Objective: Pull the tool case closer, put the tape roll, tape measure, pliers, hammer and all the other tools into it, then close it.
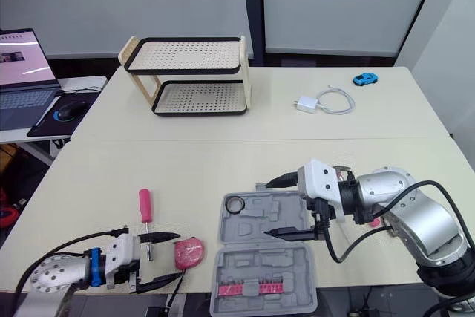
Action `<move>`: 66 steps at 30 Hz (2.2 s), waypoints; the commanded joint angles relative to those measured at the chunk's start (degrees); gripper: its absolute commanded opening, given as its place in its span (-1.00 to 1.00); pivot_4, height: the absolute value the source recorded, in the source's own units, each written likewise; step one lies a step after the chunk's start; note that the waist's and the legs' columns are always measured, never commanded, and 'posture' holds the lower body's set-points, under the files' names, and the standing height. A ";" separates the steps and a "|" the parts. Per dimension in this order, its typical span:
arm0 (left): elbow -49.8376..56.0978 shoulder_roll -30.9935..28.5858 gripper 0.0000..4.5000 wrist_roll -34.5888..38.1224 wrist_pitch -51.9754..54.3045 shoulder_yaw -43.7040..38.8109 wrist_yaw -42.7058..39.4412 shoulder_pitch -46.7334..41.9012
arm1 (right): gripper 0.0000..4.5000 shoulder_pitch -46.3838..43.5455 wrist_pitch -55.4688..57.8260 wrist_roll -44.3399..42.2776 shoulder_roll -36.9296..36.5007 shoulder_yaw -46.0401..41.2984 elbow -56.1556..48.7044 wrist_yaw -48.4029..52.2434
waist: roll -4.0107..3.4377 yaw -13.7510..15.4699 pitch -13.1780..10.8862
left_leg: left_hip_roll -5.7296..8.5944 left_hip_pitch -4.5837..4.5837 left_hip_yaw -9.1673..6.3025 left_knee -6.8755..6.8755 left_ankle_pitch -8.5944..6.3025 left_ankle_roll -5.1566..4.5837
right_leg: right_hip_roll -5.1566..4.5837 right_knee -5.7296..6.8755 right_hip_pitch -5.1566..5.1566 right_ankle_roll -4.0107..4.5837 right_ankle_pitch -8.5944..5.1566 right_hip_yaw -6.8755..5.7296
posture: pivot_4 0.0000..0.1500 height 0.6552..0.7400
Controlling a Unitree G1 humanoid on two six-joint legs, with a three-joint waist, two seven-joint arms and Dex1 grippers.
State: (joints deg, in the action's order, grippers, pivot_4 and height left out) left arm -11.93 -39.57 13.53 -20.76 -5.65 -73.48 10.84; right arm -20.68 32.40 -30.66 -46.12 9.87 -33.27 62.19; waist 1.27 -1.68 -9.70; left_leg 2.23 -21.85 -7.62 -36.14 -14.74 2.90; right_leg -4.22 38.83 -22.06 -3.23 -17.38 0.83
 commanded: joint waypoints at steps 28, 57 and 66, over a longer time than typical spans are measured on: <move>-3.23 -1.67 0.44 0.17 -1.04 3.20 2.52 -4.23 | 1.00 0.01 1.68 -1.79 -0.74 -2.51 -2.32 -1.03 | 0.00 -0.02 0.00 | 0.00 0.02 -0.04 -0.02 0.00 0.00 | 0.01 0.05 0.00 0.00 0.00 0.01 | 1.00 1.00; 27.61 5.72 0.44 3.09 11.57 15.88 7.83 -20.41 | 1.00 -1.57 52.79 -55.85 -3.18 -21.93 14.98 -38.04 | 0.01 0.17 -0.06 | 0.09 -0.05 0.18 -0.18 0.01 -0.02 | 0.13 0.08 0.10 0.02 0.02 0.01 | 1.00 1.00; 25.23 7.90 0.44 0.49 9.43 18.39 8.75 -22.18 | 1.00 -0.20 35.48 -82.34 -6.76 -8.11 15.08 -62.41 | 0.01 0.02 -0.08 | 0.07 -0.10 0.18 -0.26 0.00 -0.03 | 0.12 0.08 0.10 0.02 0.02 0.00 | 1.00 1.00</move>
State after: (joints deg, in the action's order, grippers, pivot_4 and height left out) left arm 12.73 -32.22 14.18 -10.42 12.13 -65.44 -10.54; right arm -20.48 69.95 -109.33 -53.19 1.08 -16.52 3.26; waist 1.28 -1.66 -9.79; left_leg 2.30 -21.95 -7.45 -36.40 -14.73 2.87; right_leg -4.09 38.91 -21.95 -3.21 -17.37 0.82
